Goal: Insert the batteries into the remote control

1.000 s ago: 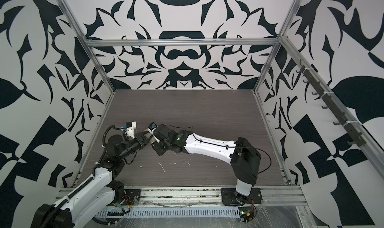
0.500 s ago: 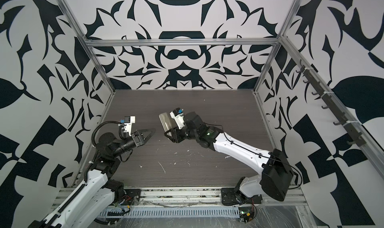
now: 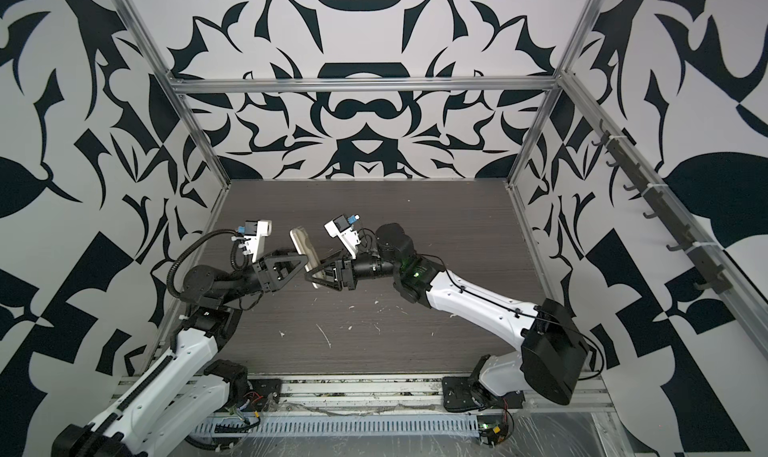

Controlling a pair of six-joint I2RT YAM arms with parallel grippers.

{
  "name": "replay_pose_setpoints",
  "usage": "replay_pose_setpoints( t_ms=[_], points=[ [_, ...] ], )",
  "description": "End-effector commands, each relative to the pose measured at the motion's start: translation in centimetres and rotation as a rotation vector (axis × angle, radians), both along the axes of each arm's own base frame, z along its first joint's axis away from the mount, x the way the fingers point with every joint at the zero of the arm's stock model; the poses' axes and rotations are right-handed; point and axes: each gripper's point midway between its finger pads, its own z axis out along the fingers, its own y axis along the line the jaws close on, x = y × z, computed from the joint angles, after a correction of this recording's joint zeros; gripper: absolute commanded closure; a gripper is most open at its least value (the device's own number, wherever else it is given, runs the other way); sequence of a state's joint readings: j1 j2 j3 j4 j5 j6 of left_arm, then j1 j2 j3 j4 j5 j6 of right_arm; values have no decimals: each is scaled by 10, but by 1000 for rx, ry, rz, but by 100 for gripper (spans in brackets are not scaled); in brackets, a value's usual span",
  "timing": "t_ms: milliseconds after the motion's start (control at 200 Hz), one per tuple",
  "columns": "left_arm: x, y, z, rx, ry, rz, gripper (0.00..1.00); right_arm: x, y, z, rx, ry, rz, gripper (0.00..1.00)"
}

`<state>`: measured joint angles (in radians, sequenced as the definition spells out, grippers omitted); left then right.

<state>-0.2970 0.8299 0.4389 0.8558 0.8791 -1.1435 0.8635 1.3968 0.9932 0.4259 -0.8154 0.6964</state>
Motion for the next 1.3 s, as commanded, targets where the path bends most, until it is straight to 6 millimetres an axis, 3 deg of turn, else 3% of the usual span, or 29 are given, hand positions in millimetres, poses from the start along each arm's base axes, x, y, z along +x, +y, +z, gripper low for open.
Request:
replay_pose_setpoints(
  t_ms=[0,370,395,445,550,620,805,905,1100,1175,1300],
  points=[
    [-12,0,28,-62,-87,-52,27,-14,0,29,105,-58,73,100],
    [-12,-1,27,-82,-80,-67,81,-8,6,25,102,-41,63,100],
    [-11,-1,27,-83,-78,-65,83,-6,7,22,87,-33,58,95],
    [-11,-1,29,-86,-76,-62,86,-2,9,17,54,-27,36,72],
    [-5,-2,23,-49,-34,-41,87,7,6,7,-1,-38,-26,15],
    [6,-2,12,1,7,12,87,14,1,0,-35,-47,-73,1],
    [34,8,-8,233,103,206,85,34,-29,-38,-229,-113,-268,1],
    [53,26,-32,438,207,346,85,52,-62,-57,-343,-130,-411,1],
    [74,68,-91,814,464,537,87,73,-135,-69,-559,-225,-715,1],
    [81,71,-107,900,507,579,87,79,-155,-74,-613,-255,-795,1],
    [88,58,-123,1007,519,617,86,86,-179,-83,-714,-277,-875,1]
  ],
)
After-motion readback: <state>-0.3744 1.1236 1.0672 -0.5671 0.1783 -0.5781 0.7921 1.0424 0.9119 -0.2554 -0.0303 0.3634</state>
